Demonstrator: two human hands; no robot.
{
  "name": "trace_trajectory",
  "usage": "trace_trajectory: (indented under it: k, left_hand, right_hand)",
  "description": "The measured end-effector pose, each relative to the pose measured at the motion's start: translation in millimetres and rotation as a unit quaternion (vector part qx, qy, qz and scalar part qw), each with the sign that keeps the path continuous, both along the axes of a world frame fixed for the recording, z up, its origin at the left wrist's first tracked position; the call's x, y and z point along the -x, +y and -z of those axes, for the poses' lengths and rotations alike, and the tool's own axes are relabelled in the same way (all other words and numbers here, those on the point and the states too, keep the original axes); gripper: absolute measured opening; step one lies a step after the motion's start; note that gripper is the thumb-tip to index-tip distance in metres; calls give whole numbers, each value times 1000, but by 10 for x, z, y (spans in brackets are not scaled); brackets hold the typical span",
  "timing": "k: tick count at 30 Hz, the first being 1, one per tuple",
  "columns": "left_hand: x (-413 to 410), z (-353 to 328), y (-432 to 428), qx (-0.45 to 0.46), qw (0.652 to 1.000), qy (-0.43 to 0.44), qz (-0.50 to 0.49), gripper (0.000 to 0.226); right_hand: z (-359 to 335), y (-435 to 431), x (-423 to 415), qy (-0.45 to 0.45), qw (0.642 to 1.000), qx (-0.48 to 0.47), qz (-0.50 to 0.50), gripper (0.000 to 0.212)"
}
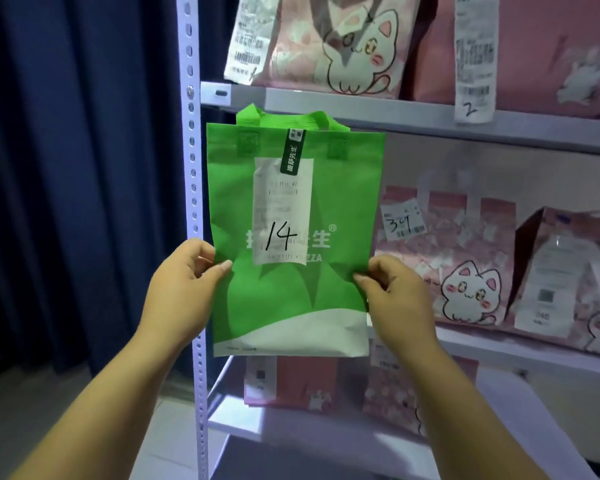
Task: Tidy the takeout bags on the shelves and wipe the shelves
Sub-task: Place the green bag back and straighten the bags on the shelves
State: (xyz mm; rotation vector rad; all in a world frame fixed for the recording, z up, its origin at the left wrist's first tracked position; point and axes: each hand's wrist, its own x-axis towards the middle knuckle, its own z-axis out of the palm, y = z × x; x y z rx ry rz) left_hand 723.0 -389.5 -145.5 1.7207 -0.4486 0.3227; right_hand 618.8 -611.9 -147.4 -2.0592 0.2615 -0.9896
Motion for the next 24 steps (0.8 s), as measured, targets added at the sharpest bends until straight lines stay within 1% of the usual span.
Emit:
trace_trajectory:
  k: [4, 6, 8, 12, 15, 18, 19, 22, 23, 24]
  left_hand:
    - [-298, -135, -77, 0, 999, -38, 4, 24]
    - [-449, -159, -147, 4, 999, -37, 9, 26]
    - [-595, -124, -236, 9, 999, -28, 18, 24]
    - [-841, 58, -422, -10, 999, -25, 16, 21]
    - [-989, 249, -538, -23, 1000, -15, 9, 17]
    - [-1109, 407, -643, -20, 999, -1, 25, 10]
    - [-1136, 448, -674, -22, 999, 4, 28, 8]
    - [-1187, 536, -747, -24, 1000, 6, 19, 4]
    - [-1199, 555, -764, -21, 1000, 3, 13, 3]
    - [-1208, 570, -778, -20, 1000, 3, 6, 5]
  right_hand:
    - [-144, -69, -261, -16, 1000, 10, 16, 10]
    - [-148, -111, -399, -16, 1000, 7, 24, 10]
    - [-101, -153, -531, -9, 999, 3, 39, 11]
    - [76, -254, -763, 1, 997, -3, 75, 17]
    - [234, -300, -884, 25, 996, -6, 86, 18]
    - [382, -329, -967, 53, 993, 0, 107, 23]
    - [421, -340, -991, 63, 991, 7, 119, 21]
    - [489, -368, -1048, 88, 986, 11, 142, 6]
    - [496, -374, -1061, 92, 985, 12, 145, 4]
    - [504, -381, -1072, 96, 984, 15, 149, 7]
